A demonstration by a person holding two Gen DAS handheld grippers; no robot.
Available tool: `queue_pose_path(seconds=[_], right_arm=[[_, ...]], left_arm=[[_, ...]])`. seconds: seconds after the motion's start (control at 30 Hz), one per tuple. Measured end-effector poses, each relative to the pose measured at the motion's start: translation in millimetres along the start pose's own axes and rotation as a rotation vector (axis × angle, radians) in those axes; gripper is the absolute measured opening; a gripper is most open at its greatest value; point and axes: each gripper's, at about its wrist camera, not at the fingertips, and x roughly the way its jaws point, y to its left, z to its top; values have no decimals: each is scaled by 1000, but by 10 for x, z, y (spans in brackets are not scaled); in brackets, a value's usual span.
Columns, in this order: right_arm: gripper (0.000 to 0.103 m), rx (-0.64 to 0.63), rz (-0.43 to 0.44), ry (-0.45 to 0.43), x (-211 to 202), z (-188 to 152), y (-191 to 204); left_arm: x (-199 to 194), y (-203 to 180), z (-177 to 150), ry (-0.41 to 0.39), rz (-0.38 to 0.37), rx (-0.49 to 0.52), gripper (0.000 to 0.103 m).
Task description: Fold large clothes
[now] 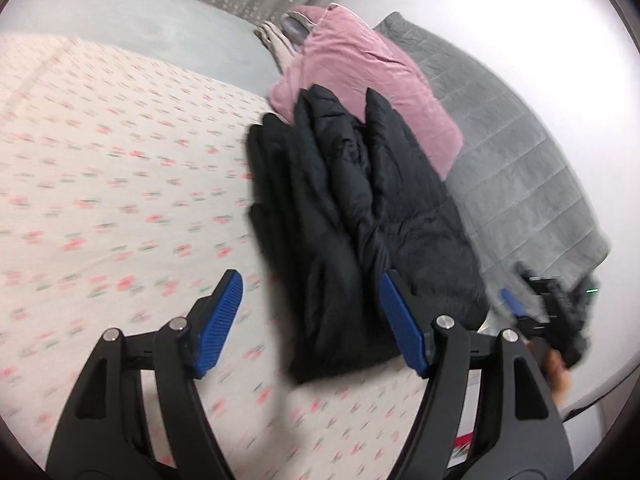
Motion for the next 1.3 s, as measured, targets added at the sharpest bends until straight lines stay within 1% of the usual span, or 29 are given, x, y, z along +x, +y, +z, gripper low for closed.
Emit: queue_pose_path(seconds=[0.03,0.07,0.13,0.17,0.23,0.27,0.3,0.33,0.4,0.47,0.53,0.6,0.67,0.7,0.8,0.9,1.03,1.3], right_arm=[[77,-28,9,-1,-111,-129,187],[77,-44,14,-1,-238,-225,285],[78,-71,33,-1,-509,-578,547],[78,-91,51,8,-647,-770,701],[80,-149,51,-1,-833,-1066,1072],[82,-169,48,-9,-791,-1111,1268],[83,-189,47,-20,-904,-1251,1373],[84,-204,42,-32,-1077,-1438,1474],[86,-228,16,-41,-1235,-1711,1653],[88,-263,-46,-51,-1419,-1894,1750],[90,-288,-79,-60,-1586,-2005,1789],[94,-302,-112,-61,-1650,-2026,1818],[102,-320,-144,-86,-1813,-2109,1808],[103,-326,-158,-94,-1870,-2125,1785],[103,-330,-198,-109,-1959,-2123,1721],[103,-310,-230,-115,-2017,-2104,1654],[103,-305,-253,-112,-1994,-2076,1607],[103,-315,-288,-111,-1818,-2064,1562]], left_arm=[[-139,-37,-91,-8,49,38,78],[-247,-124,-143,-21,103,75,80],[-567,-211,-304,-58,186,164,85],[-712,-263,-379,-72,221,209,87],[-966,-325,-529,-87,292,274,98],[-1079,-366,-591,-91,313,295,99],[-1206,-398,-650,-95,322,313,100],[-1309,-434,-711,-98,325,330,100],[-1488,-505,-828,-111,326,364,101],[-1655,-576,-971,-114,326,409,102],[-1774,-623,-1089,-103,329,444,102],[-1849,-683,-1160,-122,329,464,102],[-1914,-742,-1225,-131,301,486,102],[-1926,-771,-1244,-127,288,497,102],[-1905,-822,-1292,-113,272,519,102],[-1862,-847,-1306,-110,278,523,102],[-1814,-873,-1308,-113,281,532,102],[-1681,-911,-1299,-121,271,535,102]])
